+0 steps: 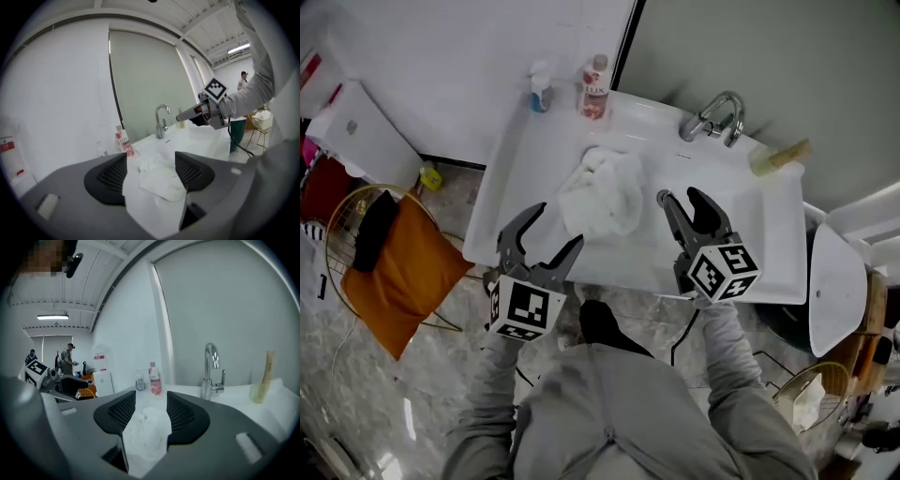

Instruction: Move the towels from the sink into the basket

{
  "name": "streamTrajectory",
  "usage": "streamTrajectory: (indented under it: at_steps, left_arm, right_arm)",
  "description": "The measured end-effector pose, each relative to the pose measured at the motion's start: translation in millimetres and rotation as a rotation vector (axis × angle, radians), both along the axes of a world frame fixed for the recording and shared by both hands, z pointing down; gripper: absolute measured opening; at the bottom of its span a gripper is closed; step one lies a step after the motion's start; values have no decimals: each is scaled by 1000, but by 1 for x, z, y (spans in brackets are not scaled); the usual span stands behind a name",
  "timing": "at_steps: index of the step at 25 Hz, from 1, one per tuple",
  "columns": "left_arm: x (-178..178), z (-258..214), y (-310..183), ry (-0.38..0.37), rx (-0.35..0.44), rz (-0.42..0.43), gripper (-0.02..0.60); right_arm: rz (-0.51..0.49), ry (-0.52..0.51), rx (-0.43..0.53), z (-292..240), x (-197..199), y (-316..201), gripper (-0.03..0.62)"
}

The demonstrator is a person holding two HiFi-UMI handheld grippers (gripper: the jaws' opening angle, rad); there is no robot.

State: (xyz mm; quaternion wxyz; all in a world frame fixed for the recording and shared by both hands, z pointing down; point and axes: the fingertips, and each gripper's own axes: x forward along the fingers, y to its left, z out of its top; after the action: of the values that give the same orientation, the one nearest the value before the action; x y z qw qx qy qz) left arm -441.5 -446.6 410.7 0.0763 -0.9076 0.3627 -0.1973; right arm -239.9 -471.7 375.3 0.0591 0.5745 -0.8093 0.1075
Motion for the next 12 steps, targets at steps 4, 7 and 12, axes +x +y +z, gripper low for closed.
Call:
streamTrajectory:
  at_steps: [4, 7, 12]
  left_arm:
    - [29, 48, -34, -146, -77, 45, 364]
    - [47, 86, -54, -301, -111, 83, 373]
    - [60, 142, -78, -548, -180, 124, 402]
  right_arm:
    - [-52, 22, -171, 59, -12, -52, 227]
    - [-93, 81, -308, 107, -18, -86, 245]
    - [-133, 142, -525, 179, -18, -127, 256]
